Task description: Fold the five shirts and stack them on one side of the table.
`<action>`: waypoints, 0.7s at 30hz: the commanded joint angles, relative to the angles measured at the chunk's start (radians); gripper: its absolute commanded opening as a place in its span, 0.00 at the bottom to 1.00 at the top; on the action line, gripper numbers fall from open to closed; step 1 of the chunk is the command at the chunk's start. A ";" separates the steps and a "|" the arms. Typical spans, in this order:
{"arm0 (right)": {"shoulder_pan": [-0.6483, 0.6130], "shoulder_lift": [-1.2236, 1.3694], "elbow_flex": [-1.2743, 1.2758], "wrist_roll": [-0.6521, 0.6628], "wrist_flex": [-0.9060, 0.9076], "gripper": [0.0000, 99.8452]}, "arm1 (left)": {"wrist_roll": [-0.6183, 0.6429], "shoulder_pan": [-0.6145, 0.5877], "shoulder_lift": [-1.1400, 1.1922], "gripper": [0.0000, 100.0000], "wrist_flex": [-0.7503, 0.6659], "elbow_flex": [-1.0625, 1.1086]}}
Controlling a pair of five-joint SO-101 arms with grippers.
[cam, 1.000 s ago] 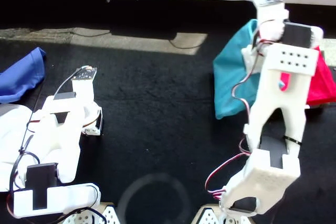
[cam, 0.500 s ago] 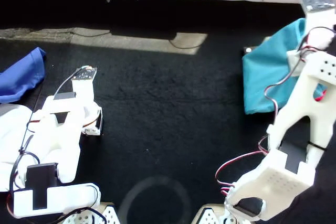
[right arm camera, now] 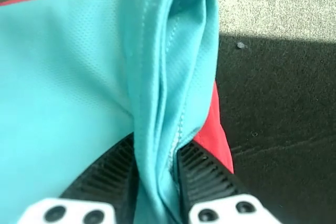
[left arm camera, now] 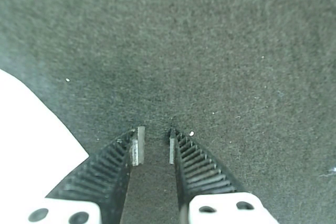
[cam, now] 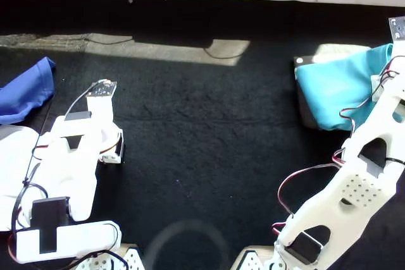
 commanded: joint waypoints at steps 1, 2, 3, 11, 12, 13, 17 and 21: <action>0.021 0.054 -0.162 0.009 -0.035 0.01 | -0.006 -0.007 0.001 0.10 -0.029 0.002; 0.025 0.084 -0.199 0.009 -0.028 0.01 | -0.006 -0.007 0.001 0.10 -0.029 0.002; 0.028 0.111 -0.234 0.009 -0.018 0.01 | -0.005 -0.007 0.001 0.10 -0.029 0.002; 0.047 0.278 -0.438 0.009 -0.001 0.01 | -0.005 -0.007 0.001 0.10 -0.029 0.002; 0.044 0.282 -0.450 0.009 0.013 0.01 | -0.005 -0.007 0.001 0.10 -0.029 0.002; 0.041 0.282 -0.461 0.009 0.035 0.01 | -0.005 -0.007 0.001 0.10 -0.029 0.002; 0.010 0.280 -0.555 0.008 0.170 0.17 | -0.005 -0.007 0.001 0.10 -0.029 0.002; -0.036 0.280 -0.743 0.006 0.289 0.27 | -0.005 -0.007 0.001 0.10 -0.029 0.002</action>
